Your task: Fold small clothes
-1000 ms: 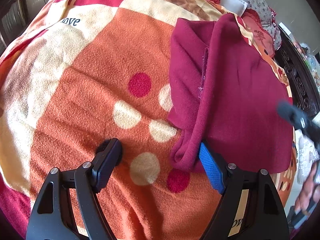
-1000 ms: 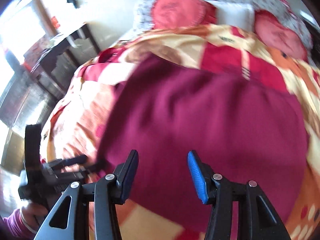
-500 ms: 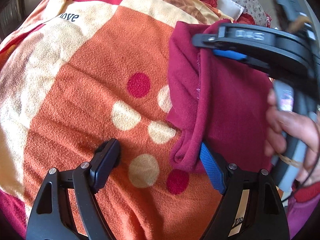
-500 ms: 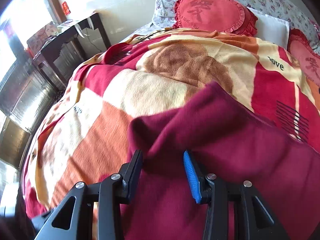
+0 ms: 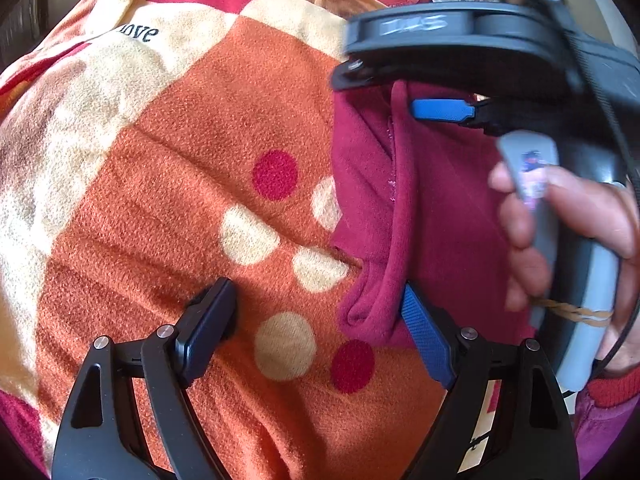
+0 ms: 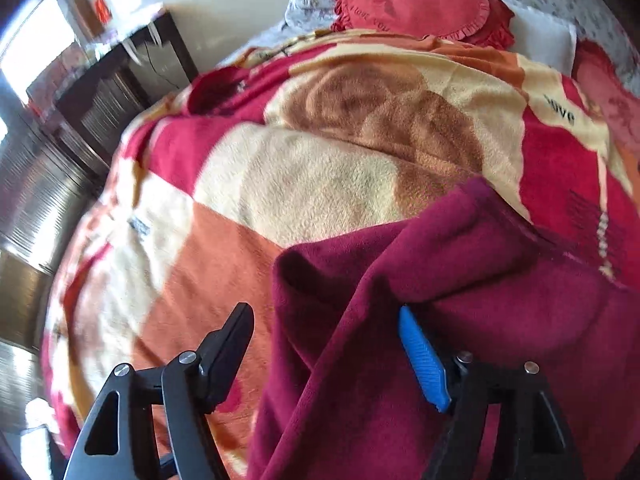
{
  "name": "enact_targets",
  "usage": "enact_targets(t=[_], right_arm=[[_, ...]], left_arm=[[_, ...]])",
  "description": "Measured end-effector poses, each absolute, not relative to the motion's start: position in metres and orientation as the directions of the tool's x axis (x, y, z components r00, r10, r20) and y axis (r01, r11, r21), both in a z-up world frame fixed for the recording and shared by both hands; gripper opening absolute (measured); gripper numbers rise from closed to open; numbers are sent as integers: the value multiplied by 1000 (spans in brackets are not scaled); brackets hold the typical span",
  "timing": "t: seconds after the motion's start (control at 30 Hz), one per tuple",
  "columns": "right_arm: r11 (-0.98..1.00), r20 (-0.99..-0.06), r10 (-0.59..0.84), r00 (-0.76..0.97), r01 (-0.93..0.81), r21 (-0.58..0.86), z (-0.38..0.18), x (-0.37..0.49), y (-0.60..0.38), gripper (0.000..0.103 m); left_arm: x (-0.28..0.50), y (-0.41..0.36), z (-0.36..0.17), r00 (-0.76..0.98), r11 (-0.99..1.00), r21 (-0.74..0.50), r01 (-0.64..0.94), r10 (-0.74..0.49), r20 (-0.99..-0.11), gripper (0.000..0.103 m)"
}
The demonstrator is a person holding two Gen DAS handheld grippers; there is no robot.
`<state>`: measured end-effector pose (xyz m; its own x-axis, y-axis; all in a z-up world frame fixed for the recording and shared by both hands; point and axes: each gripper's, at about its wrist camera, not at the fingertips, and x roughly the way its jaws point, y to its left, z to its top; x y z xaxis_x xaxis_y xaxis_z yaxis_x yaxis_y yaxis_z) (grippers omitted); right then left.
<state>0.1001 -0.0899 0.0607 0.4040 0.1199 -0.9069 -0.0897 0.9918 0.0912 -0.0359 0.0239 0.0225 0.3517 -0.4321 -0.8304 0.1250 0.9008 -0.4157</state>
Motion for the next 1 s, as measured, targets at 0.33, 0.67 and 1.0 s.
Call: enact_targets(t=[0.33,0.67,1.0], right_arm=[[965,-884,-112,453,-161,-205,46,92,-64,49],[964,-850,264,455,-106,243,81,71,-146,23],[958,-856,285,431,-109,265,75,77,-138,23]], left_arm=[[-47,27,28,373,917,-376,136,-399,-838,85],[-36,6,43,378,898,-392,201,-441,-814,85],[-26,-11,37,376,902,-374,217,-431,-820,85]])
